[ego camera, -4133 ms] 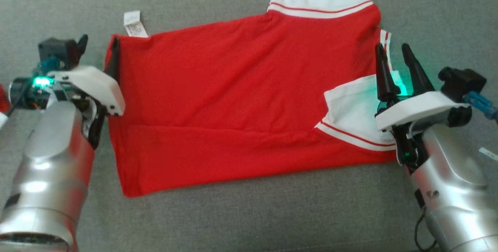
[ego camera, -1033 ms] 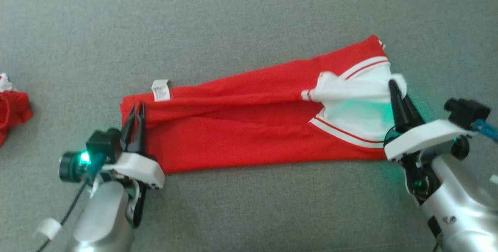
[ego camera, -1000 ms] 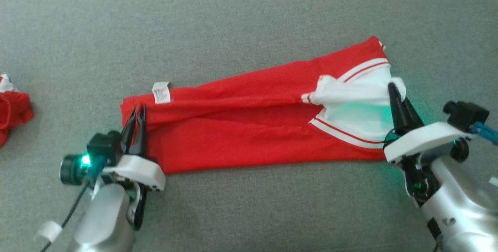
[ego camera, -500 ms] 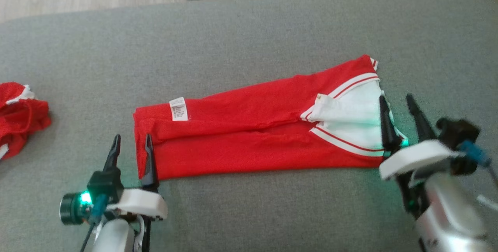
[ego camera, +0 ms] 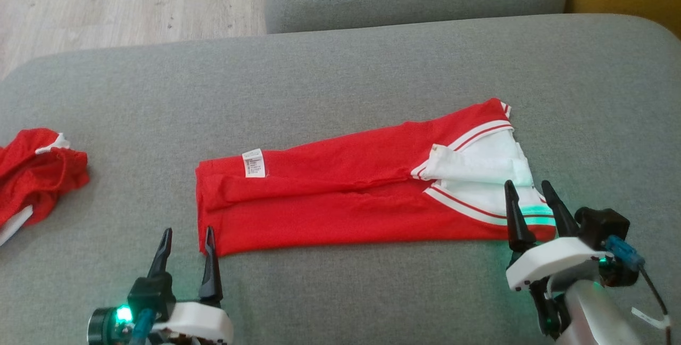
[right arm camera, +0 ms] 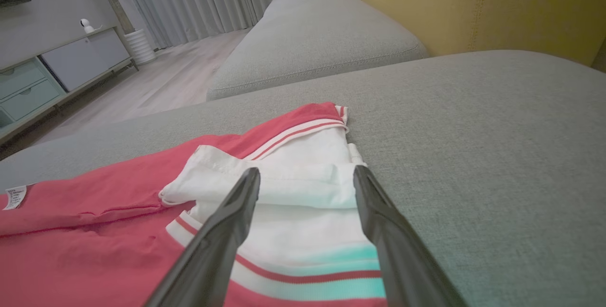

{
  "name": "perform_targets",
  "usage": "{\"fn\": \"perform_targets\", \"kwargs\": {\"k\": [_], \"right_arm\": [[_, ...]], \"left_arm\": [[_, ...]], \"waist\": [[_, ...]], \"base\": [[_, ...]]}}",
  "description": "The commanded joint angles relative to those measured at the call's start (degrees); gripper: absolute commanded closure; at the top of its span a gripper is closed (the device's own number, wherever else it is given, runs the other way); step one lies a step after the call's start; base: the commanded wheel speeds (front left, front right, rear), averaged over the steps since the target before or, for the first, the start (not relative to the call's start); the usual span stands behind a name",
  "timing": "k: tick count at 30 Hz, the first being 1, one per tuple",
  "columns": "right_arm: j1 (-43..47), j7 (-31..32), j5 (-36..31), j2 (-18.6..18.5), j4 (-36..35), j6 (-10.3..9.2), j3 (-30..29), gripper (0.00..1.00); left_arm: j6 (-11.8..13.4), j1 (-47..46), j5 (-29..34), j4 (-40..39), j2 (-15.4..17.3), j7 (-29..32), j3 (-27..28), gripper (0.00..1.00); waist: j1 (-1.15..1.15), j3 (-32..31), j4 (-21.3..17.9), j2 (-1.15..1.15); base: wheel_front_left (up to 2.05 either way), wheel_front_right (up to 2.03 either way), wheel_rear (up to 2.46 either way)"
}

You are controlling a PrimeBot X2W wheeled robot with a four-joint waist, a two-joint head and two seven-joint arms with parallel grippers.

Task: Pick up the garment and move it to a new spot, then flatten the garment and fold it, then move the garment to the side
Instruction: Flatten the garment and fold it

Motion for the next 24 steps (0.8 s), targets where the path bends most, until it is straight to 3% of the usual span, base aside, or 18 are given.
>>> {"fn": "perform_targets", "kwargs": {"k": [1, 6, 18, 24], "right_arm": [[-1.3, -0.8, -0.5, 0.5, -1.4, -0.04, 1.2, 0.0], [-3.1, -0.8, -0.2, 0.6, 0.4, -0.04, 1.3, 0.0], [-16.9, 1.1, -0.2, -5.0, 14.1, -0.04, 2.2, 0.0], [-19.1, 4.0, 2.3, -4.1, 21.1, -0.04, 4.5, 0.0]], "left_arm": [[-0.1, -1.8, 0.6, -2.1, 0.1, -0.5, 2.1, 0.0], [-0.6, -2.5, 0.9, -2.1, 0.0, -0.5, 1.5, 0.0], [0.4, -6.4, -2.2, -2.3, -0.1, -0.5, -2.6, 0.0], [0.7, -7.4, -3.4, -1.2, -0.1, -0.5, -3.8, 0.0]], "waist": [[0.01, 0.1, 0.0, -0.01], [0.01, 1.5, 0.3, -0.01], [0.01, 9.1, 2.6, -0.01], [0.01, 10.7, 3.7, -0.01]], "base": [[0.0, 0.0, 0.0], [0.0, 0.0, 0.0], [0.0, 0.0, 0.0], [0.0, 0.0, 0.0]]}}
